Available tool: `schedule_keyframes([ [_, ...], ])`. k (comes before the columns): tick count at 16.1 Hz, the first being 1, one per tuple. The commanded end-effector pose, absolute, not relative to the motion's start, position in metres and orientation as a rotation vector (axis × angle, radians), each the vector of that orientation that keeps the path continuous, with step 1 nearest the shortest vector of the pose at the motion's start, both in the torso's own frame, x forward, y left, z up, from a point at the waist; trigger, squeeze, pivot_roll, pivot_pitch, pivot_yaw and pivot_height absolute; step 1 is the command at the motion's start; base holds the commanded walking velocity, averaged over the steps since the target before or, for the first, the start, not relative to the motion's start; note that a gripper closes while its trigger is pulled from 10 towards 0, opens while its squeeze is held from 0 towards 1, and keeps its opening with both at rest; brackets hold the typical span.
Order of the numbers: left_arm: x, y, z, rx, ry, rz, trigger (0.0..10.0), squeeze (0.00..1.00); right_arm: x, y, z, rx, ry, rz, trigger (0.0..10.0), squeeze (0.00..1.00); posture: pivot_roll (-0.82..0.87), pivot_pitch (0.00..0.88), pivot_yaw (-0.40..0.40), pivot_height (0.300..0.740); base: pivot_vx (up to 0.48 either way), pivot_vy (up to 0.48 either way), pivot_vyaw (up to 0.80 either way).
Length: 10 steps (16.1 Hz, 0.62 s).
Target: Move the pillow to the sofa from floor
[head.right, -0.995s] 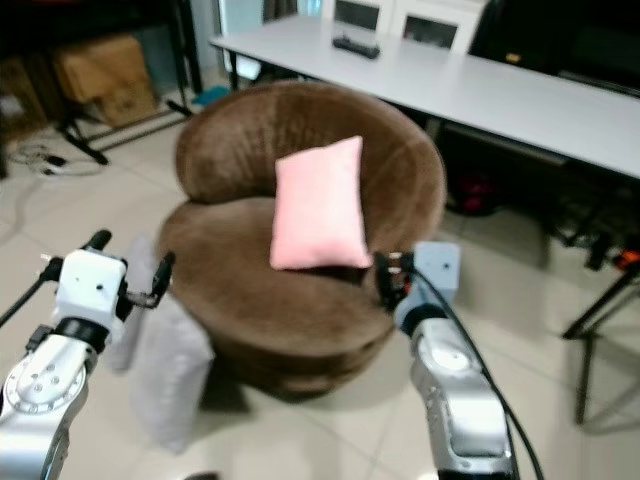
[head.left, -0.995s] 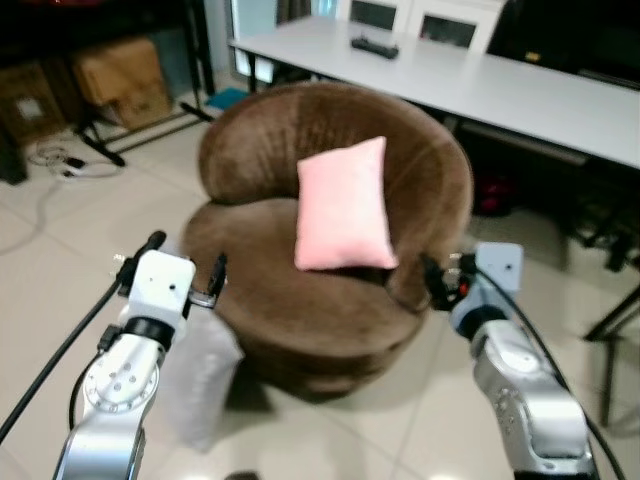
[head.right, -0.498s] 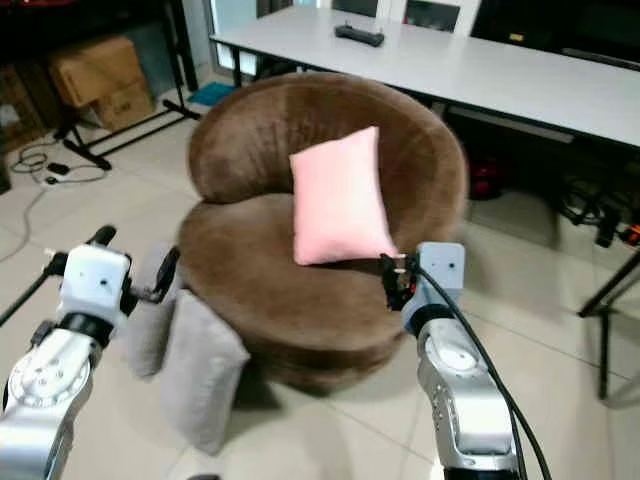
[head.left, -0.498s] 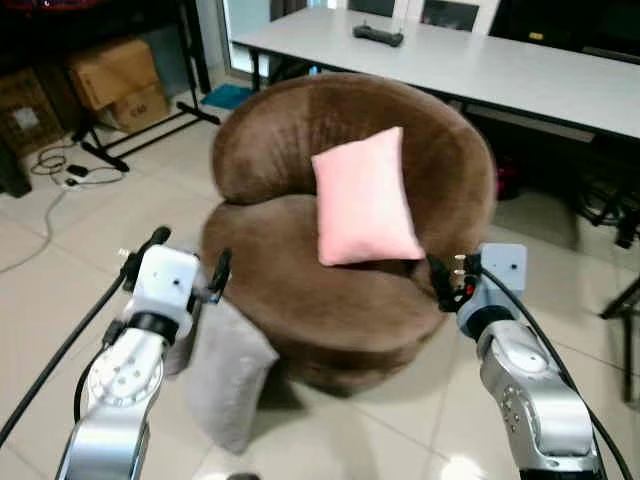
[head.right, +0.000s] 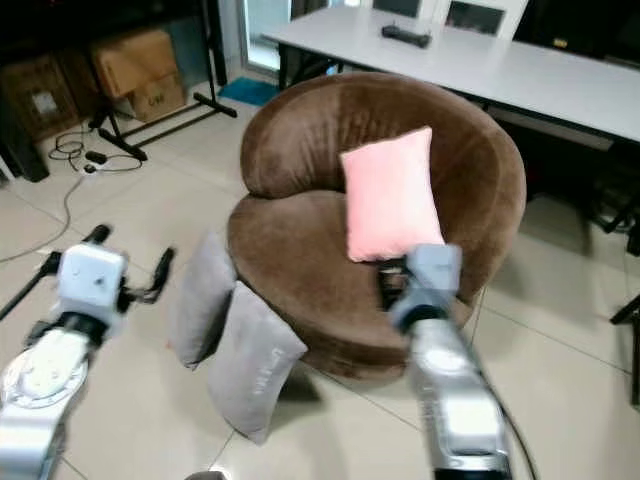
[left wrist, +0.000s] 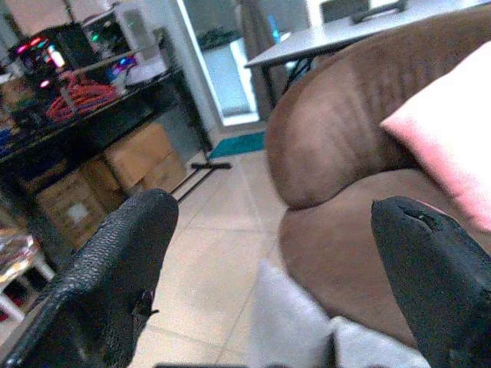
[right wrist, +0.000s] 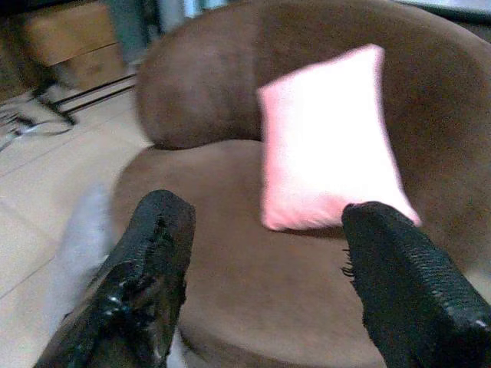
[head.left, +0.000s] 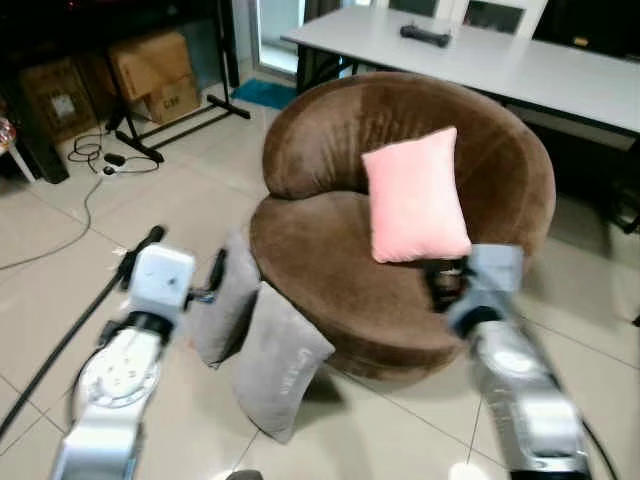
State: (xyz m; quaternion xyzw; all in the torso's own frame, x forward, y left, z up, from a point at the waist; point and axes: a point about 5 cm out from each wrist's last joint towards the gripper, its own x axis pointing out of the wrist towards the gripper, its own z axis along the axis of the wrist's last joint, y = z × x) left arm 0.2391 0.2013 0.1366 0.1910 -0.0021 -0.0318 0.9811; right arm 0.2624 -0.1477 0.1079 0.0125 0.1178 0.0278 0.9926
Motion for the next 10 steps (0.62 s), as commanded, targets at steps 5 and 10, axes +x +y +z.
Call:
schedule_keyframes([
  [5, 0.2422, 0.1931, 0.1394, 0.380, -0.028, -0.079, 10.0, 0.00, 0.2640, -0.1634, 0.1153, -0.034, 0.176, -0.004, 10.0, 1.00, 0.09, 0.000, -0.034, 0.740, 0.000, 0.049, 0.00],
  [10, 0.2450, 0.1907, 0.1420, 0.359, -0.049, -0.081, 10.0, 0.00, 0.2644, -0.1577, 0.1198, 0.047, 0.148, 0.018, 10.0, 1.00, 0.09, 0.000, -0.030, 0.740, 0.000, 0.000, 0.00],
])
